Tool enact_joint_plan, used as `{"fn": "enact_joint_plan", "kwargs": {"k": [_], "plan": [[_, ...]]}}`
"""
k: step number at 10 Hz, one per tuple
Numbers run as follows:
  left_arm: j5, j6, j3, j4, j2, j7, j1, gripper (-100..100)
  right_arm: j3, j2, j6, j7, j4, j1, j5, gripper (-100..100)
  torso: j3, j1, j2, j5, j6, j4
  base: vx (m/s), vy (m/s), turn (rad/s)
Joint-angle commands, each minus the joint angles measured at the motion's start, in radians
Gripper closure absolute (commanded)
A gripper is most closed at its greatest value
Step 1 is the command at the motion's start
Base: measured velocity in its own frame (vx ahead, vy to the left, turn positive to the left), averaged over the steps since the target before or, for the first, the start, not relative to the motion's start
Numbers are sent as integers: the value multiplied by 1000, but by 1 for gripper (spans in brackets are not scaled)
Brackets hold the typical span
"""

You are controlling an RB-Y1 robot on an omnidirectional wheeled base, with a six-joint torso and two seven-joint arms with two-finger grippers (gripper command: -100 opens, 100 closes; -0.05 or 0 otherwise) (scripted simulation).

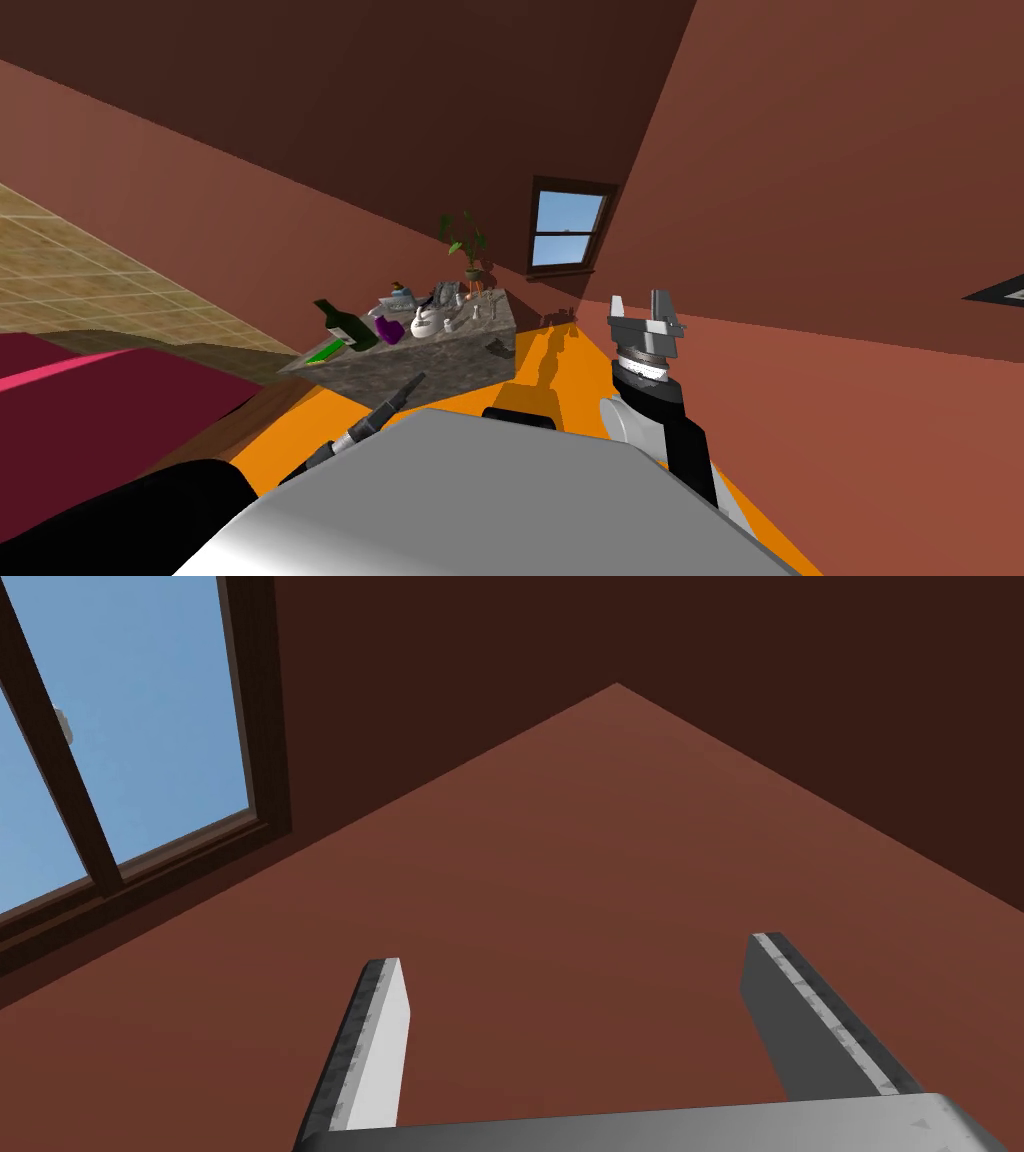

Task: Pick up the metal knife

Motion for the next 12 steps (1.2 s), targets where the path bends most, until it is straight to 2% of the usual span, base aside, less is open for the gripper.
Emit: {"fn": "enact_joint_plan", "kwargs": {"k": [1, 2, 3, 5, 6, 7, 8, 9, 10, 11, 12], "plan": [[-16, -14, 3, 50, 50, 23, 50, -100, 0, 0, 0, 0, 0, 0, 0, 0, 0, 0, 0, 0, 0, 0, 36, -138, -68], [-29, -30, 6, 79, 77, 46, 84, -100, 0, 0, 0, 0, 0, 0, 0, 0, 0, 0, -1, 0, 0, 0, 61, -189, -114], [-29, -30, 6, 99, 96, 46, 88, -100, 0, 0, 0, 0, 0, 0, 0, 0, -1, -2, -2, 0, 0, 0, 58, -147, -18], [-54, -58, 7, 173, 164, 95, 159, -100, 0, 0, 0, 0, 0, 0, 0, 0, -1, 0, -2, 0, 0, -1, 64, -167, -110], [-54, -58, 7, 187, 183, 95, 159, -100, 0, 0, 0, 0, 0, 0, 0, 0, -2, -2, -3, 0, 0, -1, 62, -135, -53], [-66, -70, 6, 216, 215, 121, 192, -100, 0, 0, 0, 0, 0, 0, 0, 0, -2, 0, -3, 0, 0, -1, 65, -149, -128], [-66, -70, 6, 229, 226, 121, 192, -100, 0, 0, 0, 0, 0, 0, 0, 0, -2, 0, -3, 0, 0, -1, 69, -108, -40], [-78, -80, 4, 261, 261, 149, 224, -100, 0, 0, 0, 0, 0, 0, 0, 0, -2, 2, -3, 0, 0, -1, 91, -103, -127], [-78, -80, 4, 269, 270, 149, 224, -100, 0, 0, 0, 0, 0, 0, 0, 0, -2, 3, -4, 1, 1, -1, 63, -82, -57], [-90, -88, 1, 301, 310, 177, 254, -100, 0, 0, 0, 0, 0, 0, 0, 0, -2, 4, -3, 1, 0, -1, 68, -126, -145], [-90, -88, 1, 307, 313, 177, 254, -100, 0, 0, 0, 0, 0, 0, 0, 0, -2, 2, -3, 1, 1, -1, 72, -98, -64]]}}
